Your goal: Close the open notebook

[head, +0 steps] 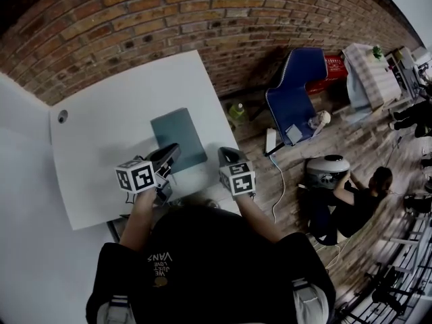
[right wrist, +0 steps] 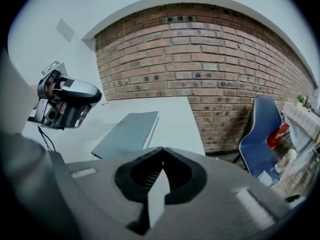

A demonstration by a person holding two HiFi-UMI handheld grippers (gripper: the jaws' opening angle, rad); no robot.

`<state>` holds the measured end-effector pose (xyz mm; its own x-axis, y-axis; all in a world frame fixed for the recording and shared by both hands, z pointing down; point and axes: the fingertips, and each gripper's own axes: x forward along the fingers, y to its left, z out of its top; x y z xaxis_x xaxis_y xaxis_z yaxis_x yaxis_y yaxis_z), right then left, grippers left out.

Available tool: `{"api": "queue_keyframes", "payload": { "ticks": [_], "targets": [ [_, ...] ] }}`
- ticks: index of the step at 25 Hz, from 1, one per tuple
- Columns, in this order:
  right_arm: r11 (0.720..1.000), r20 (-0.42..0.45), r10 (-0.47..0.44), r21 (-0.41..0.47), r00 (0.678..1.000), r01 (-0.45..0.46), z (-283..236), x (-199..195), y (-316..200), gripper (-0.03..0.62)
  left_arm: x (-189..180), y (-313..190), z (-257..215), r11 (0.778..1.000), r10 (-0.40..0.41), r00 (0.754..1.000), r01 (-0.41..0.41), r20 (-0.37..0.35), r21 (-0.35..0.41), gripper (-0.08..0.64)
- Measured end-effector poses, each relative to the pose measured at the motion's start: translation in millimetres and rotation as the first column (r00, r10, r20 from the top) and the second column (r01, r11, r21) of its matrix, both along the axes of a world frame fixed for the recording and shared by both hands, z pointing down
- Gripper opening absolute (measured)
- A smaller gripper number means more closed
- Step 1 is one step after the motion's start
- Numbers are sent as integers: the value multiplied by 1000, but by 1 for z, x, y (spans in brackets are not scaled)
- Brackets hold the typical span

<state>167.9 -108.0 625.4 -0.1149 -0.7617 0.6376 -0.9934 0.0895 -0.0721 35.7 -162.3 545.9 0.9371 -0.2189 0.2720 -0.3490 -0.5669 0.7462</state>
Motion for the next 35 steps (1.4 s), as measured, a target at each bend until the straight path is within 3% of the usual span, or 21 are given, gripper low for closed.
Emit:
{"api": "queue_keyframes", "payload": {
  "ticks": [13, 20, 35],
  "targets": [
    [997, -18, -51, 50, 999, 52, -19, -17, -17, -2, -28, -7, -3, 988, -78, 994, 67, 72, 139, 43],
    [987, -18, -85, 136, 996, 87, -53, -28, -33, -2, -54, -19, -17, 960, -189, 979, 168, 75, 224, 40],
    [947, -25, -183, 265, 983, 183, -97, -52, -48, -3, -102, -14, -32, 897, -363, 928, 325, 81, 301, 37]
  ]
}}
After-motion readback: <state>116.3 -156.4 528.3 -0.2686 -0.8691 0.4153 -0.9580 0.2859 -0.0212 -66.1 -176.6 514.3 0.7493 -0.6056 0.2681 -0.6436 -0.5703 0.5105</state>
